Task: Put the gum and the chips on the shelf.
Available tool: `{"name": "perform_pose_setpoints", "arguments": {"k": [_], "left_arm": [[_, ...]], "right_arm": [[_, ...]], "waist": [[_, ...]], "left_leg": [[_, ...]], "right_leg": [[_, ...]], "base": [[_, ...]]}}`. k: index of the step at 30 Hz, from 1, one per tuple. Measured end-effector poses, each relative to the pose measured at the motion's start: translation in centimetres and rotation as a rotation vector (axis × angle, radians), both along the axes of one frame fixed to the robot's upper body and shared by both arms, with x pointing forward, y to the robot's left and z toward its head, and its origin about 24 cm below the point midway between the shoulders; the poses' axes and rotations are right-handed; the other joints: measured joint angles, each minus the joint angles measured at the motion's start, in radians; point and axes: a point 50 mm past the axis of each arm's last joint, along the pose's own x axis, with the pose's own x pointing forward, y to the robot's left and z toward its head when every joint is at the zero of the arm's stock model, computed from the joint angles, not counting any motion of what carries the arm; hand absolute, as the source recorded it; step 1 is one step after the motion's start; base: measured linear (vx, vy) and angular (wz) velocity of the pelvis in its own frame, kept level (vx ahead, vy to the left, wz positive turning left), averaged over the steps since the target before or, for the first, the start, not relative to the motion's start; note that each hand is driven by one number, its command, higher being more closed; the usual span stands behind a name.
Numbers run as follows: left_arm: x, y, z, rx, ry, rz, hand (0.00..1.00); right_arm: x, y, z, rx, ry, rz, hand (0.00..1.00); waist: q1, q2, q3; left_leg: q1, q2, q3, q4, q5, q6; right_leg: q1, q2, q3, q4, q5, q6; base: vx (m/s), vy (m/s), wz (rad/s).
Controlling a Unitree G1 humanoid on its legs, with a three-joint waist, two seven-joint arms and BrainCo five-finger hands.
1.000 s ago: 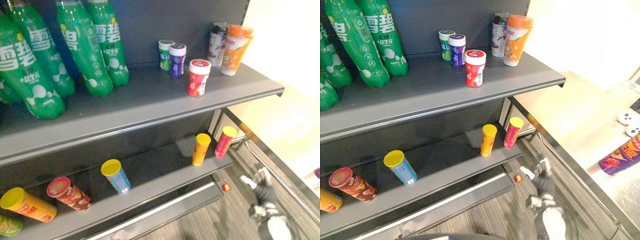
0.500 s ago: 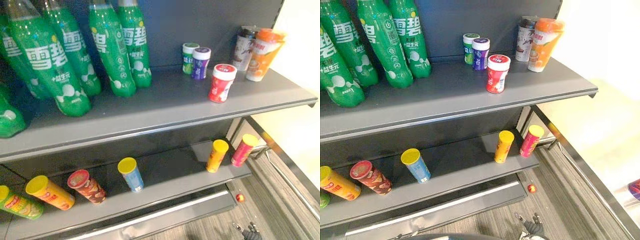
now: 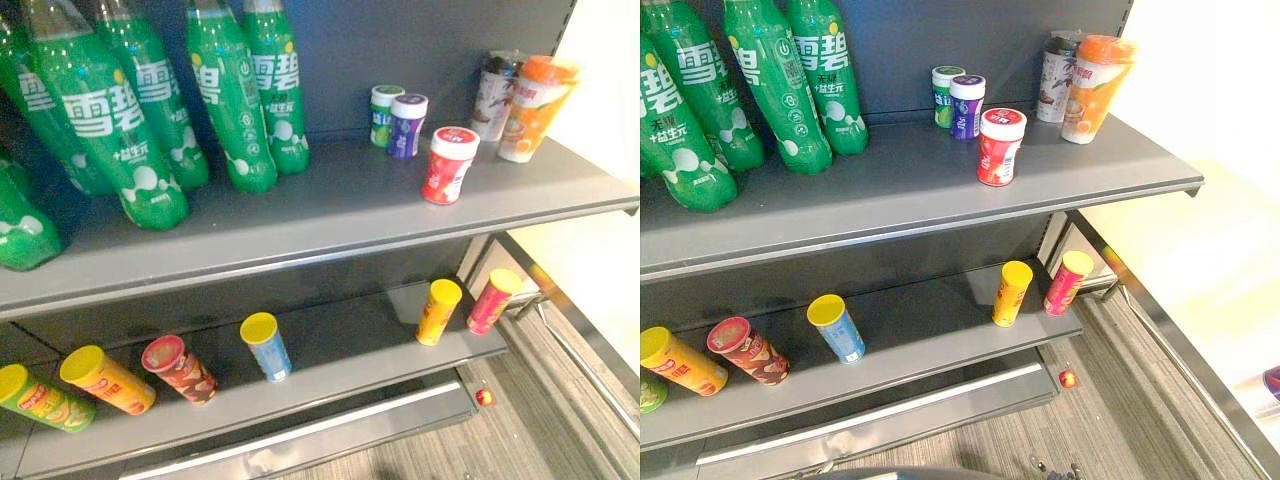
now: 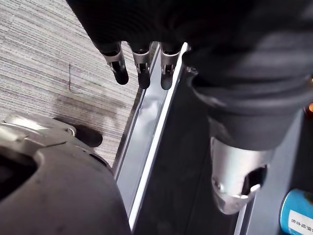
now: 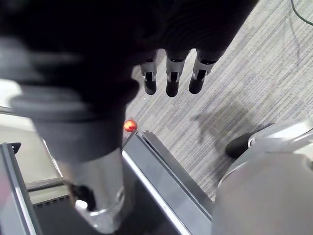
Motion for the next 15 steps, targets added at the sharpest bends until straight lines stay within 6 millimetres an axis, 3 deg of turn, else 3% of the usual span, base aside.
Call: {"name": "perform_pose_setpoints", "arguments": {"k": [1,6,7,8,13,15], "left_arm": [[0.1,0.0,0.0,0.003,-0.007,-0.001,0.0],[1.4,-0.1,0.1,0.003,-0.047,-0.016,0.0],[1.5,-0.2,0.2,0.001,-0.053,-0.027,0.0],[1.5,-0.1,0.2,0.0,-0.056,-0.032,0.0],[1.7,0.1,0.4,-0.011,-0.082,-0.033,0.0],[1.9,0.2,0.4,-0.019,-0.081,-0.038,0.0]], "right_arm": [[0.0,0.0,0.0,-0.001,0.0,-0.008,0.0],[0.0,-0.3,0.3,-0.015,-0.047,-0.129,0.0],[-0.1,-0.3,0.5,-0.021,-0.068,-0.146,0.0],[-0.3,-0.3,0.6,-0.024,-0.076,-0.15,0.0],[-1.7,0.2,0.6,-0.02,-0.086,-0.199,0.0],[-1.7,0.2,0.6,-0.017,-0.092,-0.195,0.0]], "waist": [[-0.001,-0.01,0.007],[0.002,0.0,0.077],[0.003,0.011,0.084],[0.004,0.012,0.083],[0.016,0.014,0.081],[0.026,0.012,0.08]], "left_leg": [[0.009,-0.006,0.003,0.0,-0.003,0.004],[0.048,-0.008,0.07,0.001,-0.03,0.04],[0.053,0.006,0.098,0.001,-0.036,0.044],[0.055,0.012,0.113,0.002,-0.038,0.048],[0.034,0.125,0.273,0.122,-0.087,0.047],[0.02,0.136,0.327,0.127,-0.087,0.047]], "right_leg": [[-0.002,-0.007,0.005,0.022,-0.01,0.006],[-0.083,-0.028,0.017,0.208,-0.019,0.03],[-0.13,-0.027,-0.005,0.282,-0.01,0.039],[-0.146,-0.034,-0.034,0.307,-0.004,0.025],[-0.174,-0.13,-0.197,0.52,-0.022,-0.005],[-0.172,-0.17,-0.205,0.553,-0.022,-0.005]], "base": [[0.01,0.024,-0.06],[-0.02,0.078,-0.4],[-0.07,0.062,-0.59],[-0.03,0.078,-0.67],[0.01,0.035,-0.84],[0.0,-0.11,-0.99]]}}
